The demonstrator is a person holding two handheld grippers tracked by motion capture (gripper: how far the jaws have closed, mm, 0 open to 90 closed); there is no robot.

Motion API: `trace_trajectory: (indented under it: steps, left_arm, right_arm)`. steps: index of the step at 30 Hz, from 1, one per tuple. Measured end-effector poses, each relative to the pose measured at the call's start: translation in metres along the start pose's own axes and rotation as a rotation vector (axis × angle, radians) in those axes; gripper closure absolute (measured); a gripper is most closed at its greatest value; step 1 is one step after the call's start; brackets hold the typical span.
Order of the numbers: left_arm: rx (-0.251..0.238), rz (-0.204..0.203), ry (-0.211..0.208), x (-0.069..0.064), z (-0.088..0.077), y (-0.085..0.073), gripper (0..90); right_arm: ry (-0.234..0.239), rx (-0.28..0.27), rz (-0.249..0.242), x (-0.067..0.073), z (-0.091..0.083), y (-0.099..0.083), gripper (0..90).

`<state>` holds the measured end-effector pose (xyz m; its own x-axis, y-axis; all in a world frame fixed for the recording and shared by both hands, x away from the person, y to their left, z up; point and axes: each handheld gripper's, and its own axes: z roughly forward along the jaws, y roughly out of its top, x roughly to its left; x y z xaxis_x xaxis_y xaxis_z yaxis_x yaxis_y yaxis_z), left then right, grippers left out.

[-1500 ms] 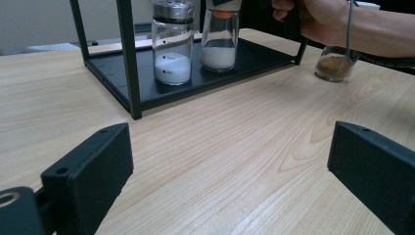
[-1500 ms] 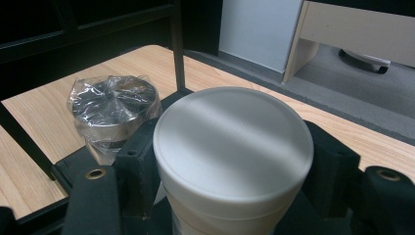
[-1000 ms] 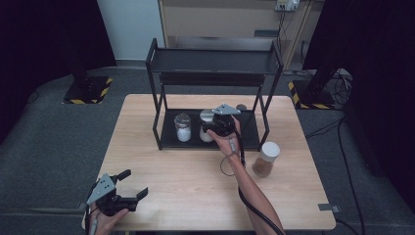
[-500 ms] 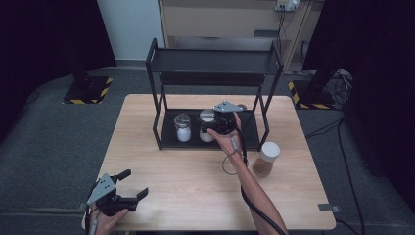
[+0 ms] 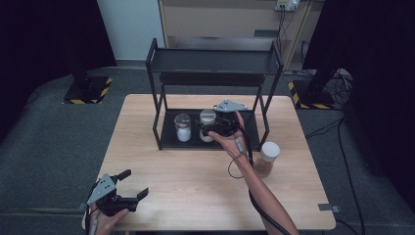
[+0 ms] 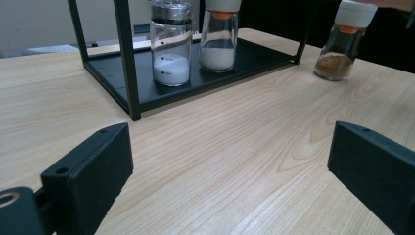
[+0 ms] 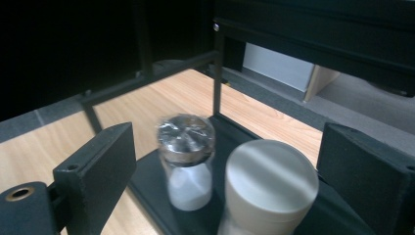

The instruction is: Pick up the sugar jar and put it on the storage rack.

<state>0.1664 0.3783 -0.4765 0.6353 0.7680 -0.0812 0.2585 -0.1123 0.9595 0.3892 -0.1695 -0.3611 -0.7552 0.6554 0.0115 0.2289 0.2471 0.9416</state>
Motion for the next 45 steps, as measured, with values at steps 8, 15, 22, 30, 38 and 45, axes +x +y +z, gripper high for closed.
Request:
trace_trajectory:
  steps: [8, 15, 22, 30, 38, 45]
  left_arm:
    - [-0.001, -0.001, -0.001, 0.000, 0.000, 0.000, 2.0]
    - [-0.001, 0.000, -0.002, 0.000, 0.000, 0.000, 2.0]
    - [-0.001, -0.001, -0.001, 0.000, 0.000, 0.000, 2.0]
    - [-0.006, -0.005, -0.004, 0.001, -0.001, 0.000, 1.9]
    - [-0.012, -0.010, -0.009, 0.002, -0.001, -0.001, 1.9]
    - [-0.016, -0.014, -0.011, 0.002, -0.001, -0.002, 1.9]
  right_arm:
    - [0.025, -0.011, -0.031, 0.012, -0.023, 0.012, 7.9]
    - [0.033, -0.035, -0.044, 0.022, -0.049, 0.015, 7.7]
    - [0.038, -0.075, -0.067, 0.035, -0.088, 0.010, 7.1]
    - [0.041, -0.086, -0.074, 0.047, -0.123, -0.003, 6.4]
    - [0.024, -0.097, -0.085, 0.063, -0.159, -0.026, 6.0]
    - [0.004, -0.106, -0.082, 0.068, -0.185, -0.044, 4.9]
